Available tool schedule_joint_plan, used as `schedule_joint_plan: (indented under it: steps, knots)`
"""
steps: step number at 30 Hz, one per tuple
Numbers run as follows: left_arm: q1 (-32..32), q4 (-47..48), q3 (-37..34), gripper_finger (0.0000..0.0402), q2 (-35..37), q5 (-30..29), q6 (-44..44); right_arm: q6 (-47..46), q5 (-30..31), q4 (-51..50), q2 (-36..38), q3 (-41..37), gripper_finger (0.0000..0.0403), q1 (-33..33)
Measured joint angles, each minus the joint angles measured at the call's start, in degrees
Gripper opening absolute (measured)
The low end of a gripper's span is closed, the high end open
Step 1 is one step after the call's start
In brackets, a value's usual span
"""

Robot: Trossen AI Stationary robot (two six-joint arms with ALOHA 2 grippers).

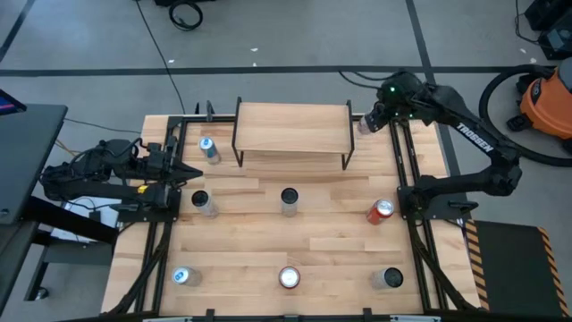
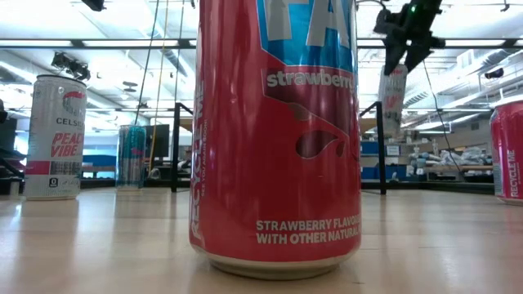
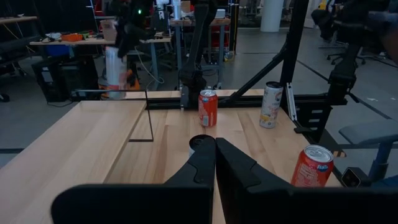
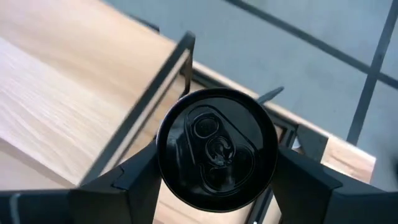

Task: Place canned beverage on shelf
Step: Put the right white pink soda can on the shelf

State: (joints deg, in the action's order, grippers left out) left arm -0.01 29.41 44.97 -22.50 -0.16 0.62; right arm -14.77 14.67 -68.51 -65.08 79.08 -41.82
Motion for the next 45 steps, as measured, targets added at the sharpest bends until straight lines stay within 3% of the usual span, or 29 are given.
schedule_joint_plan:
  steps: [22, 45]
  knots:
    - [0.00, 0.02, 0.00, 0.0016, 0.01, -0.02, 0.00, 5.97, 0.19, 4.75, -6.92, 23.26, 0.0258, 0.07]
    - [0.00, 0.02, 0.00, 0.0016, 0.02, 0.00, -0.09, 9.05, -2.95, 1.43, -20.19, 24.77, 0.0259, 5.13]
